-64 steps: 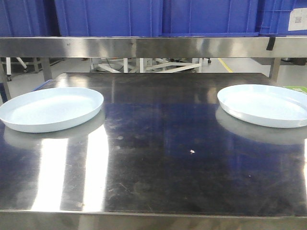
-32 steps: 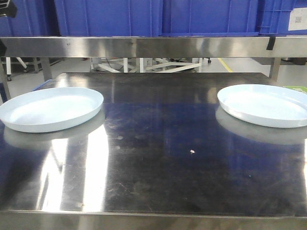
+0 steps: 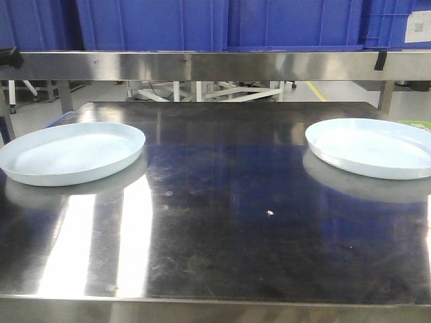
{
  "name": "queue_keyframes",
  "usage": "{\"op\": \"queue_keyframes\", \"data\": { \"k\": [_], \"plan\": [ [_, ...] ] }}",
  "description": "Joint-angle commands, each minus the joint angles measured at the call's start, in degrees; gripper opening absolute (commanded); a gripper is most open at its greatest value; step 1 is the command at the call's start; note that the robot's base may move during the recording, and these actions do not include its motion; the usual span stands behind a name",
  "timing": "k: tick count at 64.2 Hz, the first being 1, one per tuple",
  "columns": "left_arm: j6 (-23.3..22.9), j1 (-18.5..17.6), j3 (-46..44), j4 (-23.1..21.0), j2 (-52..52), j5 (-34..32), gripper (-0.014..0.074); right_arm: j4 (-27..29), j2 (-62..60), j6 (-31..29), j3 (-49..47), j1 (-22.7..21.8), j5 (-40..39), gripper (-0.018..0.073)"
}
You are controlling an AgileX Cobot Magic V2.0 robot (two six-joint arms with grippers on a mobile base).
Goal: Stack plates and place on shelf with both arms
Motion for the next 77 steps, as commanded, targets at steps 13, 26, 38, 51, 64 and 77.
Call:
{"op": "queue_keyframes", "data": {
  "k": [13,26,38,51,64,77],
  "plan": [
    [0.57,-0.75,-2.03,-4.5,-2.12,-2.19,0.0393,-0.3,-1.08,-0.31,-0.04,-0.28,-5.1,0.0055],
    [0.57,-2.22,-2.15,-4.38,-0.36,-2.32,0.0393,-0.3,-1.08,-0.31,-0.04,-0.28,-5.1,0.0055],
    [0.65,-3.45,-2.62,-3.44,1.7,-2.28,0.0393,-0.3,-1.08,-0.31,-0.04,-0.28,-5.1,0.0055],
    [0.65,-3.7,-2.62,-2.74,2.12,-2.2,0.0385,-0.3,-1.08,-0.31,-0.04,-0.28,-5.1,0.0055],
    [0.65,-3.7,-2.62,-2.7,2.25,-2.2,0.0271,-0.3,-1.08,-0.31,-0.04,-0.28,-5.1,0.0055],
    [0.65,-3.7,-2.62,-2.7,2.25,-2.2,0.0137,-0.3,-1.08,-0.31,-0.04,-0.28,-5.1,0.0055]
  ]
}}
